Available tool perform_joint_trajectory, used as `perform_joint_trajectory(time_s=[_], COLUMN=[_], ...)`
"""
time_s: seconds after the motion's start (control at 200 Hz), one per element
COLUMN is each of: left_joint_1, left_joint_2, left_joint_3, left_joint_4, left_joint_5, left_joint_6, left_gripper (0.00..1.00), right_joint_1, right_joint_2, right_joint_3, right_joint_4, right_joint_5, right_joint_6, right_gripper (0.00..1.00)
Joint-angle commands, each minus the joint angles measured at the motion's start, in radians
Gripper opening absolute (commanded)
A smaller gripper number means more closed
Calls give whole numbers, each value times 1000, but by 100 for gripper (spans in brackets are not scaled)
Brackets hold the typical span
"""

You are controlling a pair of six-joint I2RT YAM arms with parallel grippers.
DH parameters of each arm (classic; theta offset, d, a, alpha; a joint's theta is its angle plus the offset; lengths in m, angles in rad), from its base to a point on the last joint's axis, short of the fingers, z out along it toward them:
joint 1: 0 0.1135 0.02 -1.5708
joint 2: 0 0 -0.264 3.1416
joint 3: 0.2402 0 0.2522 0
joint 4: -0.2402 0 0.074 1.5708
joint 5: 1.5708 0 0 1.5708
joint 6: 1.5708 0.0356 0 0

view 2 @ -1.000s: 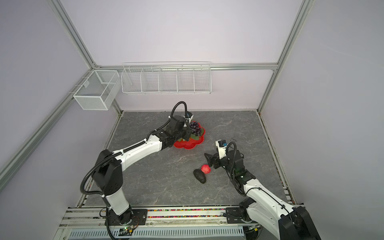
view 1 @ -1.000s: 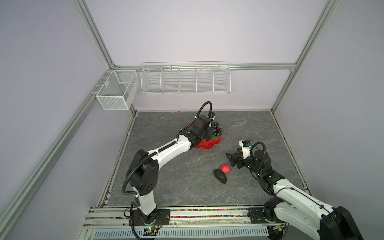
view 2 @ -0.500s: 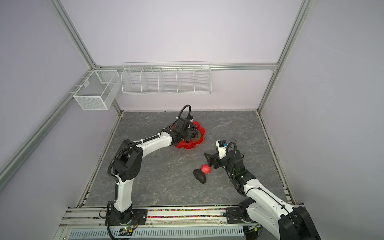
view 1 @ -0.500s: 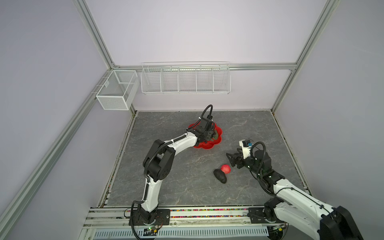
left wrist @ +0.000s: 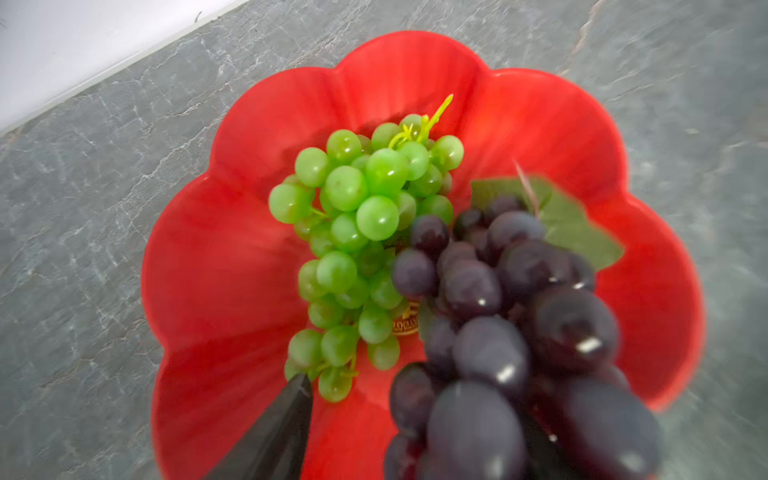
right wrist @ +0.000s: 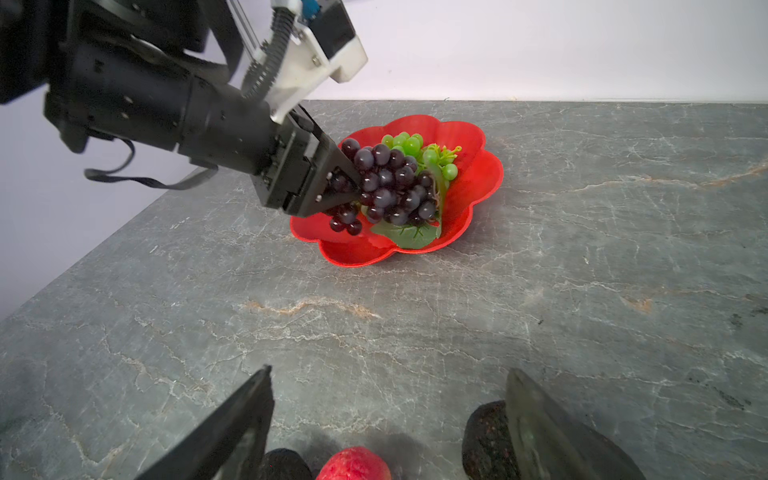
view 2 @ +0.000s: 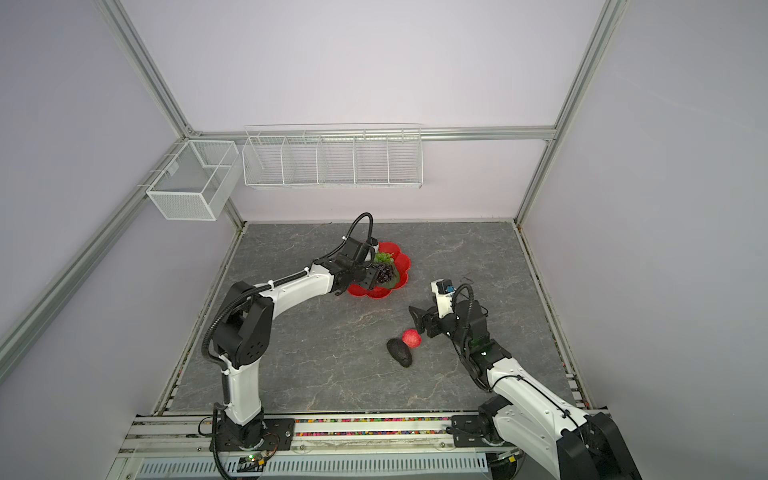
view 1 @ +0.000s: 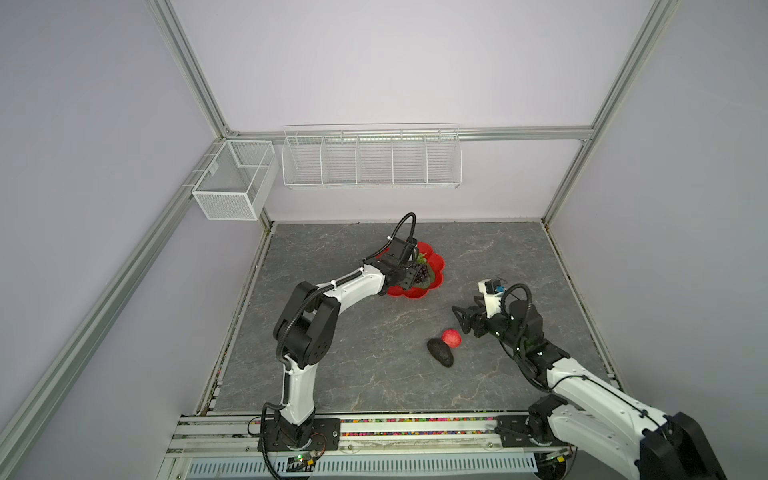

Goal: Place and organize the fake fruits in the fruit bowl
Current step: 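Lift the purple grapes with the left gripper and lower them into the red bowl, then open the left gripper and move it over the avocado nearest the robot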

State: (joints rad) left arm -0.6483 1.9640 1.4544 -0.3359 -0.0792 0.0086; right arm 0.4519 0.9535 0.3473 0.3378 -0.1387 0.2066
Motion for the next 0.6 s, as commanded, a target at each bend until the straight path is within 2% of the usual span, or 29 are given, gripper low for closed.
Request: perform_joint_trajectory(time_s=[0.0, 0.07, 0.13, 0.215, 0.355, 0.53, 0.595], left_joint_1=[89, 152, 176, 167, 166, 161, 154], left_joint_2=[-29, 39, 104, 143, 146, 185, 205], left_joint_3=[49, 127, 203, 232, 224, 278, 317], left_joint_4=[-90, -182, -275, -295, -214, -196, -246], left_joint_5=[314, 594, 724, 712, 719, 925, 891], left_joint_6=[-20, 8, 21, 46, 11, -15, 0], left_gripper=[65, 65, 65, 66, 66, 67, 67], right_joint_1=[-7, -6, -7, -6, -6, -6, -7], right_joint_2=[7, 7, 6, 5, -2, 22, 28], right_joint_3=[-4, -4, -4, -4, -5, 8, 10], right_joint_4=[29, 29, 28, 26, 22, 27, 28], right_joint_5=[-5, -7, -7, -7, -3, -34, -36], right_joint_6=[6, 6, 5, 4, 4, -7, -7], right_gripper=[89, 88, 89, 89, 88, 88, 88])
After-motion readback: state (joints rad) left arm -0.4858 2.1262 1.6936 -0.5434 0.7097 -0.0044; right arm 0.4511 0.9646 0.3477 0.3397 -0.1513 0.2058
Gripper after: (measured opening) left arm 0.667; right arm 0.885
